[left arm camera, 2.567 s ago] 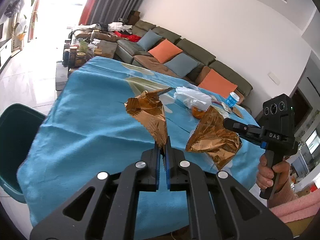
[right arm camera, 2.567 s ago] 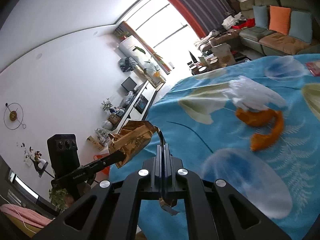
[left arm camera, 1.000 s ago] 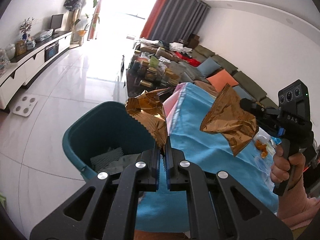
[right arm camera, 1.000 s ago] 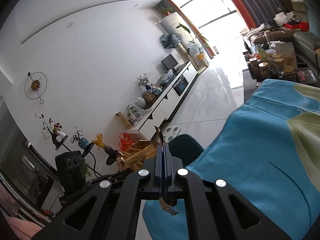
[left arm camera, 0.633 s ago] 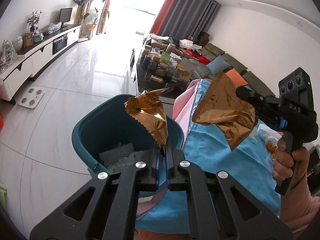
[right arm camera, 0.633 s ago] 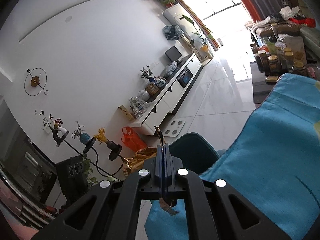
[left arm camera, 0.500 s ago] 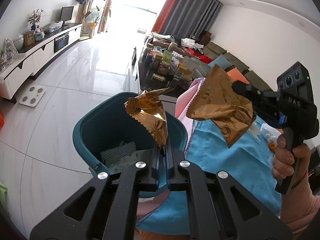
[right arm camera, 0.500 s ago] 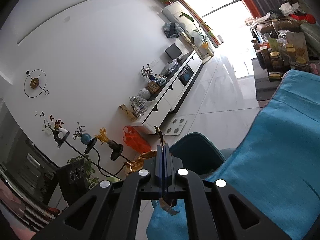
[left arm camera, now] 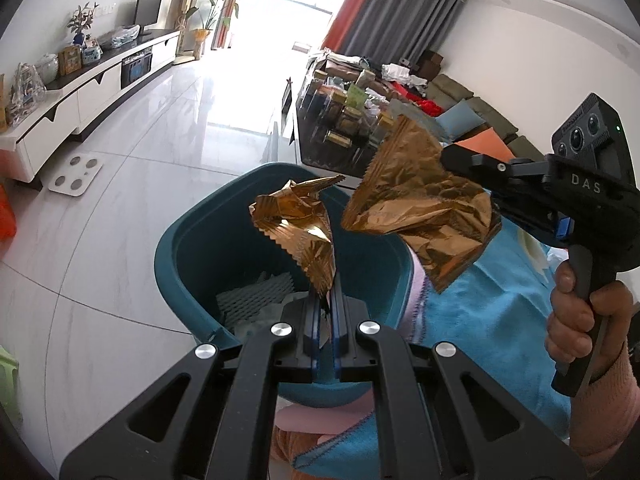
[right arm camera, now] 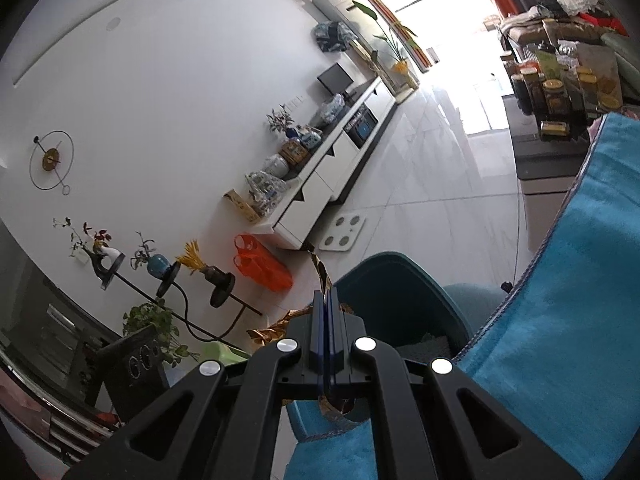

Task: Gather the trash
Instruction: 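Carry both gold foil wrappers over to the teal bin, then open both grippers over the bin to drop the wrappers, then move both tools back over the bed toward the orange peel and foam net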

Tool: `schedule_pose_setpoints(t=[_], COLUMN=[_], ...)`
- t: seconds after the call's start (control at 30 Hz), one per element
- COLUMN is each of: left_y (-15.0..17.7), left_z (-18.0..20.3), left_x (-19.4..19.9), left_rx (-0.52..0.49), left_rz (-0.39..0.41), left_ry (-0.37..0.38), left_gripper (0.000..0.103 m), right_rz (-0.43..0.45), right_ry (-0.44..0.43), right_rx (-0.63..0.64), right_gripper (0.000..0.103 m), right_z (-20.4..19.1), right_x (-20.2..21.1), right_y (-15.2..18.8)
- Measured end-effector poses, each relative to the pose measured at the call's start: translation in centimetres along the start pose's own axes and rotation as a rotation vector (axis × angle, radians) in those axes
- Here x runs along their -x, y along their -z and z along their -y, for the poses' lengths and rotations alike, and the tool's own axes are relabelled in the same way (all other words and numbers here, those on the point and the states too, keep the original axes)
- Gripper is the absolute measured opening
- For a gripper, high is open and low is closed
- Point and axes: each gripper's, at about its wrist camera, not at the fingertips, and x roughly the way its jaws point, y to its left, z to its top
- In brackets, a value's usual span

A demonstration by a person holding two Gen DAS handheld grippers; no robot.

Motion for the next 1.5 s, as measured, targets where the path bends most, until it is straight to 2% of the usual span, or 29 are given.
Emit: schedule_pose_setpoints(t=[0.27, 0.57, 0.67, 0.73, 0.77, 0.83, 0.93, 1.13, 1.23, 1.3, 1.43, 1.5], left_y=[-0.3, -0.8, -1.0, -1.1, -1.1, -1.2, -1.1, -1.2, -1.1, -1.0, -0.6, -0.3], left_z=[-0.6, -0.7, -0.9, -1.2, -1.4, -1.6, -1.8, 0.0, 1.6, 2.9, 6.5, 8.5], left_x=[-2.1, -4.4, -5.1, -5.4, -5.7, -5.8, -5.6, -3.2, -1.6, -0.5, 1.4, 1.9], left_rx=[0.01, 0.042, 0.046, 0.064, 0.078, 0.096, 0.103, 0.049, -0.001, -0.032, -0.124, -0.16], left_rz=[-0.035, -0.052, -0.057, -0.056, -0.056, -0.053, -0.036, 0.037, 0.084, 0.111, 0.163, 0.177], left_ry=[-0.023, -0.011, -0.015, -0.023, -0.023, -0.028, -0.032, -0.051, -0.042, -0.033, 0.017, 0.068], left_gripper=[0.005, 0.005, 0.005, 0.015, 0.024, 0.026, 0.027, 0.036, 0.048, 0.067, 0.074, 0.083], right_rz=[-0.05, -0.086, -0.088, -0.092, -0.091, -0.083, -0.065, -0.041, -0.021, 0.004, 0.059, 0.093], right_ry=[0.038, 0.069, 0.08, 0.09, 0.092, 0.093, 0.092, 0.079, 0.068, 0.067, 0.092, 0.128], right_rx=[-0.03, -0.046, -0.055, -0.066, -0.07, -0.076, -0.076, -0.069, -0.042, -0.013, 0.042, 0.059], right_gripper=[0.001, 0.001, 0.004, 0.005, 0.005, 0.005, 0.012, 0.013, 0.017, 0.025, 0.032, 0.034], right_z=[0.6, 0.8, 1.0, 1.1, 1.2, 1.3, 1.0, 1.0, 0.5, 0.1, 0.0, 0.4], right_x=[-2.3, -3.2, -3.4, -3.4, -3.4, -3.1, -2.4, -0.6, 1.5, 3.9, 9.2, 12.0], right_y=[0.6, 1.1, 1.1, 1.3, 1.2, 1.2, 1.3, 1.2, 1.5, 1.9, 3.4, 4.3])
